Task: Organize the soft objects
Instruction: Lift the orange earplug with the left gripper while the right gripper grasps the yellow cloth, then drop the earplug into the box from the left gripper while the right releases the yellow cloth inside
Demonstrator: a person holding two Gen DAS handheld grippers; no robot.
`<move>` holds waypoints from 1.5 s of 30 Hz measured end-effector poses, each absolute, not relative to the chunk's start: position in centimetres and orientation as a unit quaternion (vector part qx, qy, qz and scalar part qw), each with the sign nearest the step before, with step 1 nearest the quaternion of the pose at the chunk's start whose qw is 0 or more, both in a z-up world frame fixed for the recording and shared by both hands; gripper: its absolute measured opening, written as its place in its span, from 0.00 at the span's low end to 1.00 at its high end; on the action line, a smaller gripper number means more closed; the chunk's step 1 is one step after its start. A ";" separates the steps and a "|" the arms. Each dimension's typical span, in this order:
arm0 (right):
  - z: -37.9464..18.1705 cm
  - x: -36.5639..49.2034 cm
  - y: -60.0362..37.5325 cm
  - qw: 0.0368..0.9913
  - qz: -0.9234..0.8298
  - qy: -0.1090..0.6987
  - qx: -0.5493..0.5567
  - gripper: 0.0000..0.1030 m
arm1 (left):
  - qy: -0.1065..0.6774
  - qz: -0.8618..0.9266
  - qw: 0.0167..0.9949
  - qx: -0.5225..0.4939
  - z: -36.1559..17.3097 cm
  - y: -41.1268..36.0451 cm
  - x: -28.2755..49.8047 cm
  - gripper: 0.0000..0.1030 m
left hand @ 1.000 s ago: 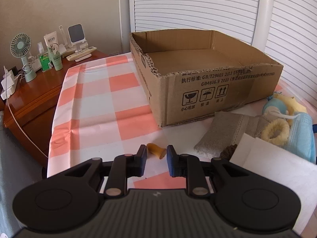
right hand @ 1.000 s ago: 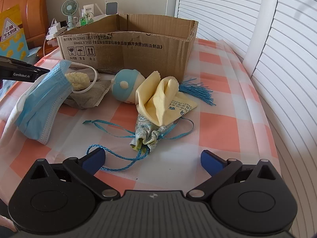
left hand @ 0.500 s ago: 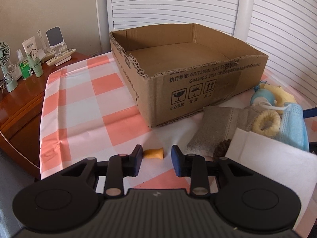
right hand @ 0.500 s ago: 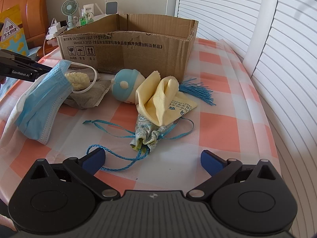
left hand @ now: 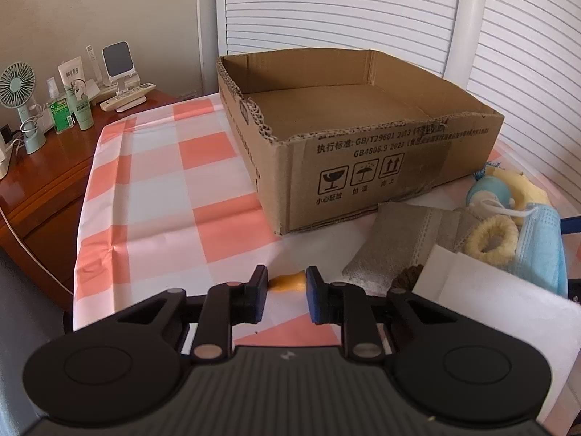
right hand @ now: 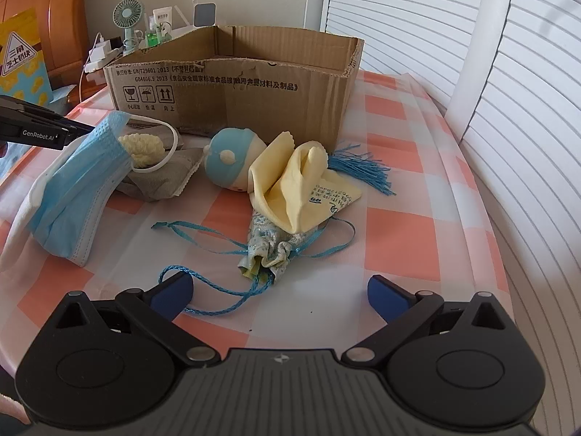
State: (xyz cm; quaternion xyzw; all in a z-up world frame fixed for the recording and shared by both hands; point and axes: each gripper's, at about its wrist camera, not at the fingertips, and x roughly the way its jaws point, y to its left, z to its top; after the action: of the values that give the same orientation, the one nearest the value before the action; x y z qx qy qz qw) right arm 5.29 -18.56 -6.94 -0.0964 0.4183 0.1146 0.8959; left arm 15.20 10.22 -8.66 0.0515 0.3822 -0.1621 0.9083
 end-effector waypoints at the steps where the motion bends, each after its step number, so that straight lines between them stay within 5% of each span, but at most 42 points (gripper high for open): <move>1: -6.8 5.3 -18.6 0.897 0.111 0.417 -0.098 1.00 | 0.382 -0.161 0.909 0.052 -8.7 10.2 15.2 0.20; 8: -4.6 5.9 -18.9 0.913 0.112 0.377 -0.102 0.98 | 0.382 -0.159 0.909 0.052 -8.7 10.0 15.1 0.20; 14: -4.3 8.2 -18.2 0.916 0.128 0.362 -0.118 0.82 | 0.384 -0.158 0.908 0.049 -8.6 10.1 15.1 0.20; 23: -5.4 9.9 -17.8 0.908 0.144 0.376 -0.120 0.44 | 0.385 -0.157 0.908 0.047 -8.6 10.1 15.2 0.20; 25: -5.4 10.0 -17.8 0.907 0.144 0.378 -0.120 0.25 | 0.387 -0.158 0.907 0.047 -8.6 10.1 15.2 0.20; 28: -5.0 10.0 -18.1 0.908 0.145 0.377 -0.109 0.18 | 0.390 -0.159 0.906 0.044 -8.5 10.2 15.1 0.20; 45: 1.7 8.2 -19.9 0.915 0.160 0.351 -0.117 0.11 | 0.395 -0.182 0.898 0.061 -2.9 10.1 12.8 0.19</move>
State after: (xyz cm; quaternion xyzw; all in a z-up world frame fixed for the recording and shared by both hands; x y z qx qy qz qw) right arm 8.23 -19.88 1.67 -0.1169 0.3512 0.1605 0.9150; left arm 12.77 10.09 -2.94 0.0607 0.3949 -0.1822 0.8984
